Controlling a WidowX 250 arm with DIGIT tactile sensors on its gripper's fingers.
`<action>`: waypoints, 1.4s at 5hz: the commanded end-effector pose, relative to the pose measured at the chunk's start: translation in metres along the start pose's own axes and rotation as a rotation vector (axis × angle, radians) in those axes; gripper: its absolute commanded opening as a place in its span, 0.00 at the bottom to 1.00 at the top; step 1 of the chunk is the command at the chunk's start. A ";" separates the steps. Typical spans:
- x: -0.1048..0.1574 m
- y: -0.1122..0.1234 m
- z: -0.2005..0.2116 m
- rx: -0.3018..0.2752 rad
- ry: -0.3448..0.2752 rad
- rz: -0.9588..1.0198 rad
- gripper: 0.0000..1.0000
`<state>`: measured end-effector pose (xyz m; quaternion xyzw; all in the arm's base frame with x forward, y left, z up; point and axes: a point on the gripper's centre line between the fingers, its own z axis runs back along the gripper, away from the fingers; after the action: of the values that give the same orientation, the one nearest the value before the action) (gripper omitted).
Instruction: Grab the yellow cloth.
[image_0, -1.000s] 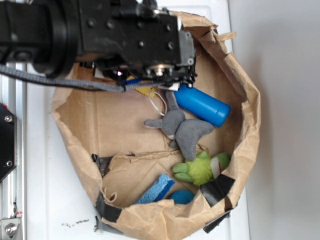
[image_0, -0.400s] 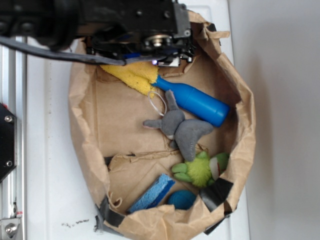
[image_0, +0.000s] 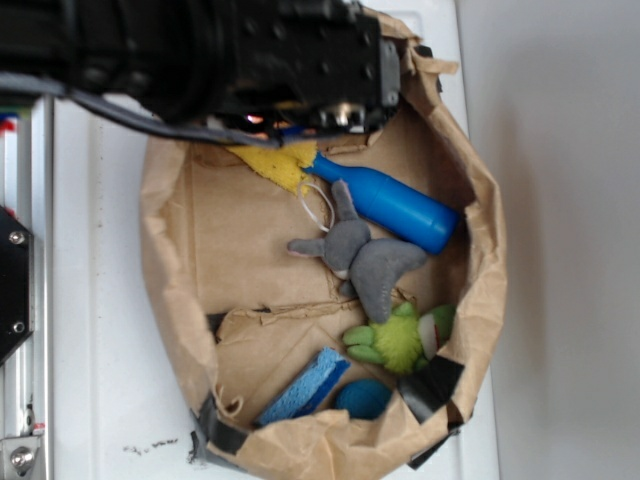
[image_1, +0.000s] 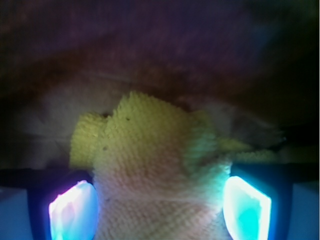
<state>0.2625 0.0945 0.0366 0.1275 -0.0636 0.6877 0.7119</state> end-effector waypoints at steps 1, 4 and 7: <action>-0.017 -0.001 0.004 -0.021 -0.043 -0.005 0.00; -0.013 0.002 0.014 -0.038 -0.016 -0.027 0.00; -0.045 0.015 0.104 -0.386 -0.047 -0.594 0.00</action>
<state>0.2626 0.0238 0.1110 0.0295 -0.1422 0.4265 0.8927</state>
